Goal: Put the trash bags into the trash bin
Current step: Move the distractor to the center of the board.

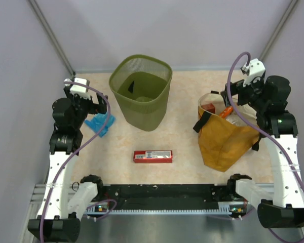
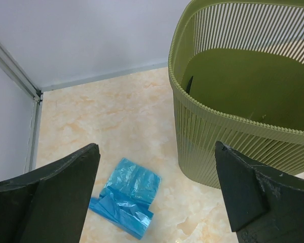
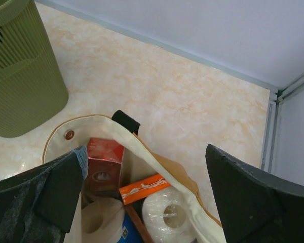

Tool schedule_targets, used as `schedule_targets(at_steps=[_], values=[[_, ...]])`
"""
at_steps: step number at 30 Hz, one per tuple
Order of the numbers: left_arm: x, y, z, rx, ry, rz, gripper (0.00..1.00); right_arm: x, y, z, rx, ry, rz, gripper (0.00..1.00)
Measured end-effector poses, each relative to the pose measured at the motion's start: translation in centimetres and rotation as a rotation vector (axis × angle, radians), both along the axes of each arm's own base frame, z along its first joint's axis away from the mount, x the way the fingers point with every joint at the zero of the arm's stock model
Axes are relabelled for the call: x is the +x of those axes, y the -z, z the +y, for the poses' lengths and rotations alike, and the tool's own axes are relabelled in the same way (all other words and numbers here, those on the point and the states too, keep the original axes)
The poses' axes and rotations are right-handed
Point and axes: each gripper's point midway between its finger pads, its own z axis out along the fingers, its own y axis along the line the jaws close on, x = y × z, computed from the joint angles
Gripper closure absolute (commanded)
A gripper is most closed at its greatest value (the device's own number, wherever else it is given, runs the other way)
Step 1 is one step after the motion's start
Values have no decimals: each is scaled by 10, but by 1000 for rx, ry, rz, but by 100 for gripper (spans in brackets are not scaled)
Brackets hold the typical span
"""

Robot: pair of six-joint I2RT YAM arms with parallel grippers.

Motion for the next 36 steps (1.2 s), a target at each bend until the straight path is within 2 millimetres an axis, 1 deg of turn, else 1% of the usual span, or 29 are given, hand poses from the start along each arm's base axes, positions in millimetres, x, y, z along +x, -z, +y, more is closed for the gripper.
schedule_targets(at_steps=[18, 22, 24, 27, 30, 33, 34, 36], values=[[0, 1, 3, 20, -9, 0, 1, -5, 0, 5, -8, -37, 0, 1], [-1, 8, 6, 51, -17, 23, 1, -12, 0, 17, -35, -88, -2, 1], [-3, 12, 7, 69, -15, 40, 1, -17, -3, 31, -62, -141, -5, 1], [-5, 19, 9, 88, -19, 66, 1, -31, -6, 59, -109, -258, -15, 1], [-6, 23, 13, 104, -36, 82, 1, -50, 2, 91, -164, -403, -9, 2], [-7, 27, 15, 114, -47, 97, 1, -74, 19, 127, -230, -567, 11, 5], [-7, 28, 16, 118, -50, 101, 1, -83, 28, 140, -257, -627, 20, 6], [-7, 30, 17, 122, -53, 108, 1, -100, 53, 162, -314, -726, 56, 9]])
